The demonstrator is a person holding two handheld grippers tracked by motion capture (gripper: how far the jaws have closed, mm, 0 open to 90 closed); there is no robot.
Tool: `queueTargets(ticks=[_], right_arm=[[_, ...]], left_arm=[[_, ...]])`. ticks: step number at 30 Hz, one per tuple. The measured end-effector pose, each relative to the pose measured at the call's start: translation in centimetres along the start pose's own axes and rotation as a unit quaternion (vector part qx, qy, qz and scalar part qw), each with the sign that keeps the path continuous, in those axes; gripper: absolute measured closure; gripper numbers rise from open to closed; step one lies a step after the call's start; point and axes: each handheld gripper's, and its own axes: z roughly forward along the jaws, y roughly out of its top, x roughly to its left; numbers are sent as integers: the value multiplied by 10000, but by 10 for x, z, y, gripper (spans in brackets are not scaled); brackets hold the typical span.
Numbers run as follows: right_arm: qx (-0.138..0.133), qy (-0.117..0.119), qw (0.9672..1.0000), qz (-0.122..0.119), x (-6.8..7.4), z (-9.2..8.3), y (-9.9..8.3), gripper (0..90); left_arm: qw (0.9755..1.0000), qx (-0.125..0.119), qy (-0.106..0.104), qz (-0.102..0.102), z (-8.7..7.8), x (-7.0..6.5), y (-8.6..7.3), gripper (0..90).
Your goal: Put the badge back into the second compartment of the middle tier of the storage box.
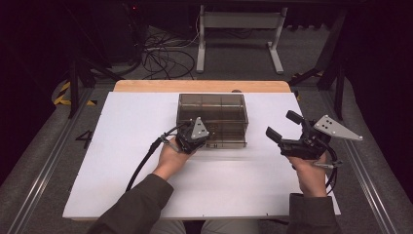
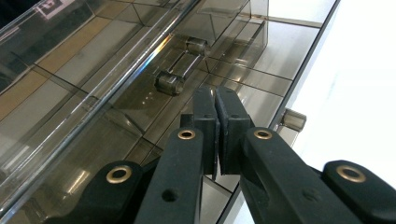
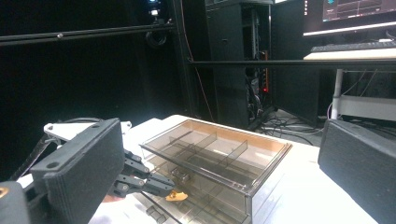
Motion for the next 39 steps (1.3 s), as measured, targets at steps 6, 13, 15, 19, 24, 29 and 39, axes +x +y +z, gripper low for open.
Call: queueTargets(ticks=[6, 13, 15, 19, 24, 29, 39], right_arm=[[1, 4, 10000, 2, 0, 0, 0, 12], [-1, 1, 10000, 1, 0, 0, 0, 12], [-1, 3, 10000, 0, 0, 0, 0, 13], [-5, 3, 10000, 22, 0, 0, 0, 12], [-4, -1, 10000, 20, 0, 0, 0, 13], [0, 5, 10000, 7, 0, 0, 0, 13], [-4, -2, 10000, 20, 0, 0, 0, 13]], left_arm=[[10000, 33, 49, 52, 1, -1, 0, 878], [10000, 38, 49, 67, 1, -1, 0, 876], [9999, 36, 55, 85, 1, -2, 0, 873], [10000, 13, 39, 67, 1, -2, 0, 872], [10000, -31, 6, 33, -1, -2, 1, 851], [9998, -147, -93, -68, -5, -3, 3, 805], [9976, -478, -363, -355, -13, 2, 5, 729]])
